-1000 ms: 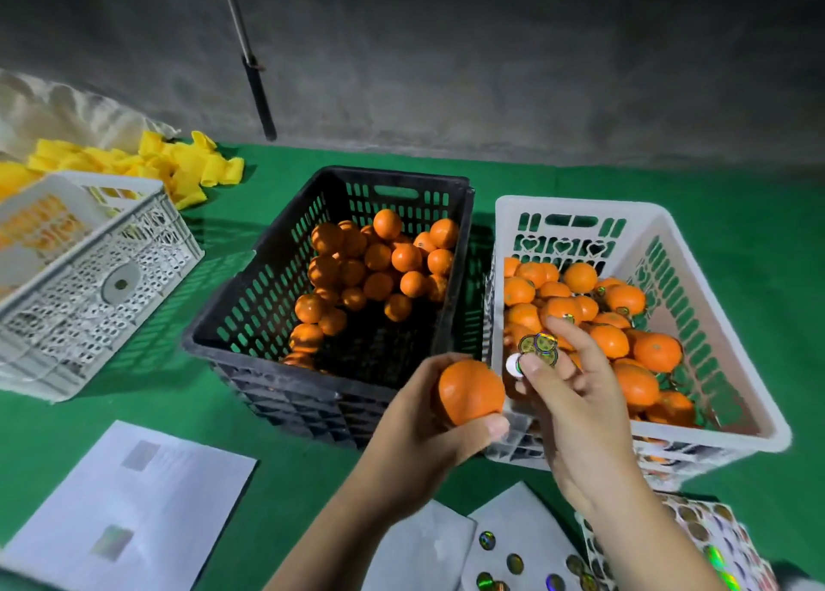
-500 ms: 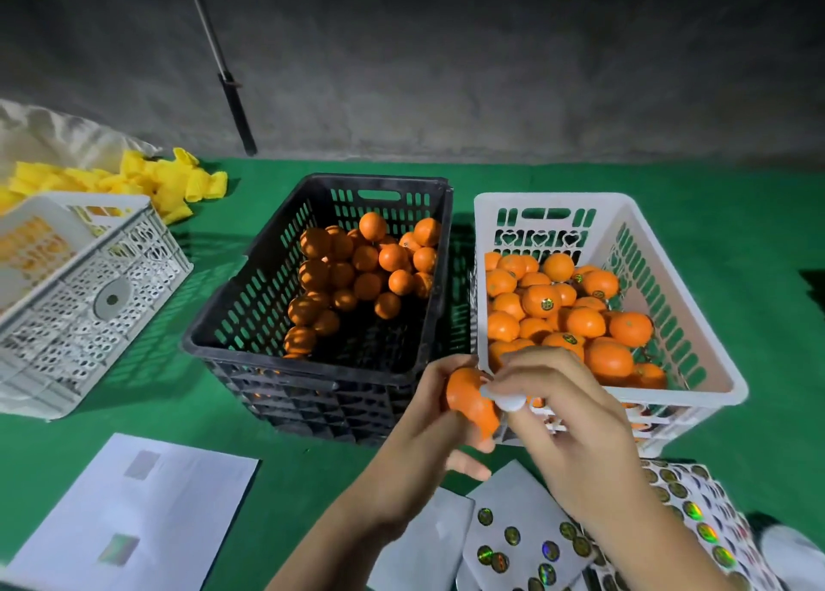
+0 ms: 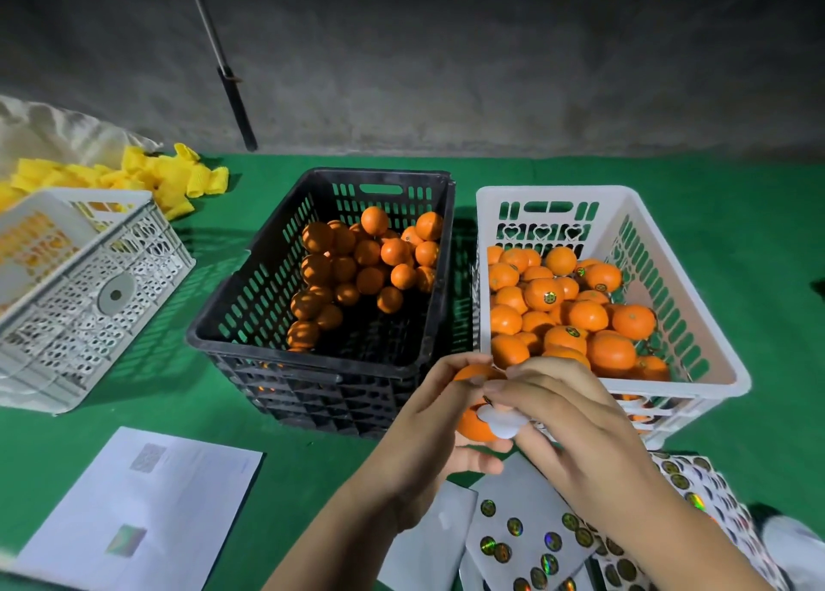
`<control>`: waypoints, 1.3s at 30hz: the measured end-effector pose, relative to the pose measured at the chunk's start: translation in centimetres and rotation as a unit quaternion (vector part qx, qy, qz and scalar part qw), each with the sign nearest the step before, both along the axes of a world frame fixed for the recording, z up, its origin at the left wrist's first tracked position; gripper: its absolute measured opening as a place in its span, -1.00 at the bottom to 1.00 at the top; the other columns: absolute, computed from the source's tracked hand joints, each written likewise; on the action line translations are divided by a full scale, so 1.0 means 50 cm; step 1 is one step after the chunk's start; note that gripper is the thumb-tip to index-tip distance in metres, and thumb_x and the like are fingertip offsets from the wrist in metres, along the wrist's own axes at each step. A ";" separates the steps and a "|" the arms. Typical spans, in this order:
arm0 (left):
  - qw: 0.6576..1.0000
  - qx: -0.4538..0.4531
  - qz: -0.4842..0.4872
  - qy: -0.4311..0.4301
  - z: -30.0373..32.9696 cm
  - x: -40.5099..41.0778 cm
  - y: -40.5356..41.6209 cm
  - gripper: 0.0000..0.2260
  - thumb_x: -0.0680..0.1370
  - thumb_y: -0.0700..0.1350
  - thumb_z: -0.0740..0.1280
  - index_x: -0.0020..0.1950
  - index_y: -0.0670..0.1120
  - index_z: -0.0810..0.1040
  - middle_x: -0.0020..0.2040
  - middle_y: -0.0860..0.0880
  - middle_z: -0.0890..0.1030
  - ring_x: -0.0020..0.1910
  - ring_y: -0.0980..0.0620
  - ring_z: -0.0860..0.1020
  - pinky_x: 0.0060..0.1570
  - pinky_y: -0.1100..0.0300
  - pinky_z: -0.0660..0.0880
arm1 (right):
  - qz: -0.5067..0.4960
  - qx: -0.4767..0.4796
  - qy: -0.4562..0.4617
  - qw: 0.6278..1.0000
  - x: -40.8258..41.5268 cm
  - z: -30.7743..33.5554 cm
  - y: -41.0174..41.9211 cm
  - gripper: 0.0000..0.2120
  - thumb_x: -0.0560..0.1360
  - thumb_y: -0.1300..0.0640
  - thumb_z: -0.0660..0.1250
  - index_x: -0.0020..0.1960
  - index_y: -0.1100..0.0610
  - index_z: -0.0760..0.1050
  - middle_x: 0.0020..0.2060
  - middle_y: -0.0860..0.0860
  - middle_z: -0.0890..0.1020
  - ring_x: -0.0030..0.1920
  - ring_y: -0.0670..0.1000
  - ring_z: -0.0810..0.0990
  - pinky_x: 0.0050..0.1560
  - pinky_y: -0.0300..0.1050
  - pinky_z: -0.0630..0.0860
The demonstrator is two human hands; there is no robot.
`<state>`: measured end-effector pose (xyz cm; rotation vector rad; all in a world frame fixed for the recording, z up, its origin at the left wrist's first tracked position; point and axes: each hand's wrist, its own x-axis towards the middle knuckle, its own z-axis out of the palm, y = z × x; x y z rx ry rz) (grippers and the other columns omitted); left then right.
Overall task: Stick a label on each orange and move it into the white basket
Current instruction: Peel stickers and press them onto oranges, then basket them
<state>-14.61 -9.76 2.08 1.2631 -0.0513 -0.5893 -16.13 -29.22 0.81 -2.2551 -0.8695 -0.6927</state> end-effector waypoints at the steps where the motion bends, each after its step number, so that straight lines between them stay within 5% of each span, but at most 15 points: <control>1: 1.000 -0.008 0.002 0.010 0.002 0.001 0.000 -0.71 0.58 0.09 0.33 0.29 0.10 0.57 0.02 -0.17 0.68 -0.11 -0.13 0.65 -0.17 0.02 0.57 | 0.002 -0.009 -0.002 1.000 0.001 0.005 -0.001 -0.54 0.61 0.18 0.37 0.45 -0.12 0.41 0.23 -0.17 0.58 0.33 -0.02 0.50 0.17 0.02 0.51; 15: 0.999 0.012 0.020 0.045 -0.018 0.012 -0.004 -0.65 0.53 0.12 0.36 0.26 -0.01 0.58 -0.06 -0.16 0.69 -0.19 -0.16 0.66 -0.22 0.06 0.60 | -0.037 -0.043 -0.110 0.992 -0.002 -0.028 0.009 -0.72 0.66 0.16 0.31 0.35 0.01 0.59 0.11 -0.03 0.69 0.06 0.09 0.52 0.14 -0.10 0.41; 27: 0.998 0.028 0.046 -0.017 -0.024 0.016 -0.009 -0.82 0.58 0.14 0.29 0.10 0.17 0.62 -0.05 -0.21 0.72 -0.21 -0.13 0.68 -0.22 0.08 0.62 | -0.070 -0.005 -0.013 0.997 0.008 -0.022 0.010 -0.65 0.54 0.32 0.30 0.17 -0.08 0.54 0.21 -0.02 0.39 0.14 0.08 0.42 0.14 -0.15 0.33; 31: 0.993 0.004 0.120 0.012 -0.030 0.033 0.008 -0.82 0.59 0.10 0.29 0.06 0.12 0.67 -0.11 -0.15 0.70 -0.30 -0.12 0.64 -0.34 0.09 0.57 | -0.040 0.119 0.056 0.991 0.008 -0.010 -0.002 -0.82 0.69 0.14 0.20 0.06 0.02 0.58 0.10 -0.03 0.46 0.13 -0.08 0.52 0.09 -0.29 0.40; 35: 0.989 -0.005 0.149 -0.024 -0.028 0.050 0.037 -0.74 0.55 0.12 0.34 0.19 0.09 0.64 -0.04 -0.15 0.66 -0.27 -0.19 0.64 -0.27 0.04 0.58 | -0.086 0.143 0.042 0.985 0.018 0.010 -0.011 -0.75 0.55 0.32 0.34 0.08 -0.01 0.61 0.07 0.09 0.40 0.14 -0.04 0.46 0.12 -0.31 0.37; 39: 0.991 -0.023 0.110 -0.075 -0.021 0.041 0.024 -0.65 0.54 0.15 0.36 0.29 0.08 0.56 -0.08 -0.10 0.68 -0.23 -0.16 0.65 -0.24 0.07 0.59 | -0.057 0.302 0.214 0.927 0.006 0.018 0.022 -0.55 0.61 0.15 0.41 0.46 -0.10 0.47 -0.02 0.07 0.52 -0.06 0.01 0.53 0.01 -0.29 0.46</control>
